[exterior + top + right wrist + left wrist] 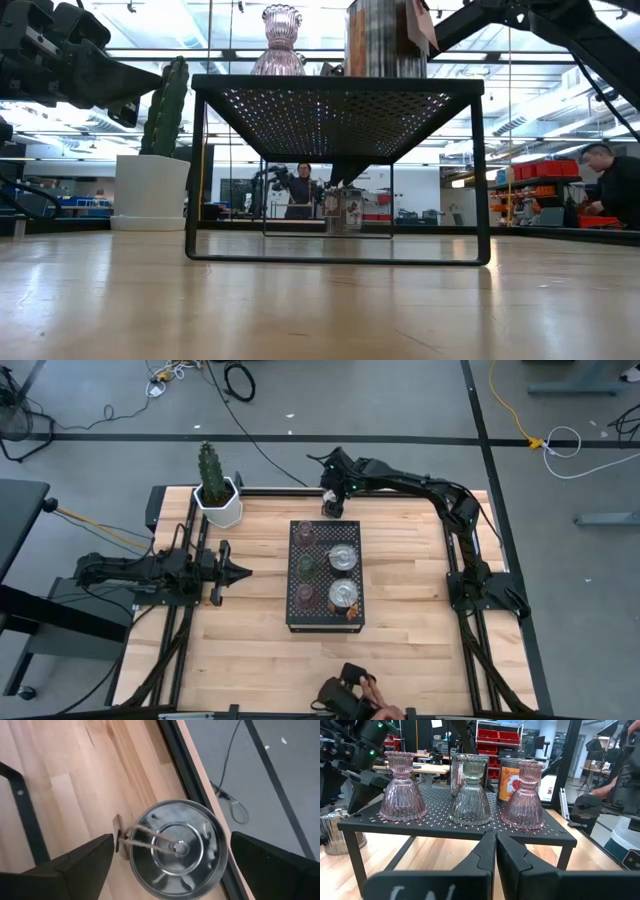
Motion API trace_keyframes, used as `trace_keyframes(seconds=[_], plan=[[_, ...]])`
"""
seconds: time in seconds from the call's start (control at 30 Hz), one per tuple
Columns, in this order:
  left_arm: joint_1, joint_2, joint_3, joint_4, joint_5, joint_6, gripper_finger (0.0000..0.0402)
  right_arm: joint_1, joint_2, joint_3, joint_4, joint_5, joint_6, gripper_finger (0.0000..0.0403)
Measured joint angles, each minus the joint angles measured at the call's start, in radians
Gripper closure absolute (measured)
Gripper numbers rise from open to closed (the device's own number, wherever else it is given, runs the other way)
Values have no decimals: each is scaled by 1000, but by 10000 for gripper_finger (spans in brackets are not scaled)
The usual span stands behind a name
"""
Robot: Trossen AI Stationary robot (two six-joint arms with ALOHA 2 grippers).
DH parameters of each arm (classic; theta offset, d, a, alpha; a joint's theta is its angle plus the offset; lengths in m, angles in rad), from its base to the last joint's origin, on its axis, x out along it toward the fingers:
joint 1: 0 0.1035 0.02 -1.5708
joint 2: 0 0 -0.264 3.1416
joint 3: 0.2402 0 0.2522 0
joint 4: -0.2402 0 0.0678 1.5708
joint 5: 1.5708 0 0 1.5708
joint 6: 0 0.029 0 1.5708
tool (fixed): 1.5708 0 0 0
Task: Pick & Place candle stick holders
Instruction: Put the brown scented candle on the shelf
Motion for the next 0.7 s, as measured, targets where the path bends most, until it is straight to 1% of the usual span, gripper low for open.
trace_keyframes(seconds=[0.37,0.57,0.7], plan=[[0,0,0,0,0,0,383,-20,13,0,26,-20,3,3],[0,0,0,0,0,0,383,-25,13,-39,42,-95,4,3],[0,0,0,0,0,0,383,-24,13,-59,47,-102,3,3]])
